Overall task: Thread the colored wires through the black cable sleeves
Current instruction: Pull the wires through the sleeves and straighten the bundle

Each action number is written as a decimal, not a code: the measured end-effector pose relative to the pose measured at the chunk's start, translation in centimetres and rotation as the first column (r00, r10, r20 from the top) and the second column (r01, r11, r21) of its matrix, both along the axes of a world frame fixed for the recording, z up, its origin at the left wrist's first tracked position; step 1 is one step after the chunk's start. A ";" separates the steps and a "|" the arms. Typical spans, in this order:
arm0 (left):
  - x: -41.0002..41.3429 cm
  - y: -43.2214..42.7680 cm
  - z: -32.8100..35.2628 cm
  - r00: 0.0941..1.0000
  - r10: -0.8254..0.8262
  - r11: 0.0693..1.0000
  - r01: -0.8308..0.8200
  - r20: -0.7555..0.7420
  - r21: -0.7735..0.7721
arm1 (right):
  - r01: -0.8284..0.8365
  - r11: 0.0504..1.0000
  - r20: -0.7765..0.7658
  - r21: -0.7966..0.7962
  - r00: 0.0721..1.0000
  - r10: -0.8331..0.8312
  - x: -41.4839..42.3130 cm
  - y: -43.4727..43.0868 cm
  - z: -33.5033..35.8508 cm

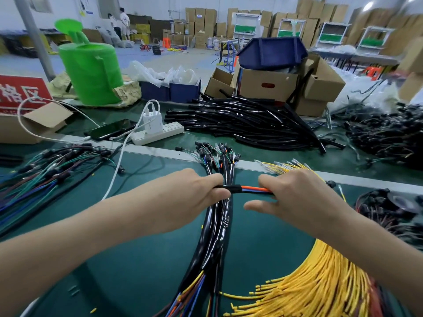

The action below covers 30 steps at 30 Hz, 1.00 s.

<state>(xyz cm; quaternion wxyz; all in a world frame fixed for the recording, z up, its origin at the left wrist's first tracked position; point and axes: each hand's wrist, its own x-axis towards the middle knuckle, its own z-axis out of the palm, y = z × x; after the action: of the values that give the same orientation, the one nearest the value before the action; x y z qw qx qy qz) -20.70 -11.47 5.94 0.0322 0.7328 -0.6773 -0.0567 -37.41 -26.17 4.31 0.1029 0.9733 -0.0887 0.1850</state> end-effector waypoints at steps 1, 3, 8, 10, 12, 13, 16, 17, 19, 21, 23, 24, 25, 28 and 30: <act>-0.1 0.0 0.2 1.000 -0.011 1.000 0.011 -0.019 0.009 | -0.014 1.000 -0.005 0.014 1.000 0.015 0.0 0.0 0.2; -0.5 -0.2 0.3 0.999 -0.046 0.998 0.047 -0.018 0.049 | -0.055 0.998 -0.030 -0.001 0.998 0.055 0.1 0.2 0.2; -1.9 -1.3 -0.1 0.987 -0.149 0.988 0.147 -0.058 -0.039 | -0.093 0.994 0.015 0.056 0.996 0.092 0.9 1.7 0.5; -2.1 -1.6 -0.1 0.990 -0.139 0.989 0.137 -0.036 -0.053 | -0.083 0.993 0.010 0.079 0.997 0.082 1.0 1.8 0.9; -2.4 -1.9 -0.2 0.991 -0.131 0.989 0.129 -0.032 -0.073 | -0.029 0.994 -0.014 0.103 0.999 0.030 0.9 2.3 1.2; -2.5 -2.0 -0.3 0.992 -0.124 0.989 0.122 -0.023 -0.087 | 0.014 0.993 -0.016 0.117 1.000 -0.012 0.9 2.6 1.1; -2.9 -2.7 -0.4 0.995 -0.097 0.988 0.100 0.031 -0.121 | 0.083 0.990 0.021 0.112 0.996 -0.086 1.3 3.3 1.0; -3.0 -3.0 -0.4 0.995 -0.089 0.987 0.093 0.036 -0.130 | 0.097 0.990 0.019 0.098 0.995 -0.099 1.3 3.3 1.0; -2.9 -3.2 -0.3 0.996 -0.083 0.987 0.085 0.018 -0.138 | 0.123 0.991 0.014 0.043 0.992 -0.124 1.1 2.5 1.0; -2.3 -2.9 -0.4 0.995 -0.088 0.987 0.079 -0.054 -0.142 | 0.186 0.982 0.021 -0.015 0.982 -0.186 0.4 1.5 1.1; -1.3 -2.3 -0.4 0.989 -0.070 0.990 0.052 -0.128 -0.135 | 0.235 0.971 0.013 0.038 0.972 -0.236 -0.1 0.4 1.4; -0.8 -2.0 -0.6 0.987 -0.058 0.991 0.038 -0.151 -0.132 | 0.235 0.966 -0.003 0.112 0.972 -0.236 -0.2 -0.1 1.4; -0.5 -1.7 -0.7 0.987 -0.049 0.992 0.030 -0.152 -0.124 | 0.230 0.960 -0.009 0.161 0.973 -0.232 -0.2 -0.6 1.2; -0.4 -1.4 -1.0 0.989 -0.043 0.994 0.028 -0.139 -0.105 | 0.276 0.949 -0.040 0.154 0.961 -0.273 0.3 -1.0 0.7; -0.5 -1.2 -0.8 0.984 -0.038 0.996 0.023 -0.173 -0.087 | 0.299 0.953 -0.094 0.035 0.951 -0.295 0.6 -0.8 0.5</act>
<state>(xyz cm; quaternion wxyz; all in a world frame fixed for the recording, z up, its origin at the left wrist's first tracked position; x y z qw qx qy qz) -21.21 -12.69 5.10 0.1217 0.7127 -0.6847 -0.0922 -36.83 -26.99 4.82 0.1094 0.9582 -0.2341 0.1225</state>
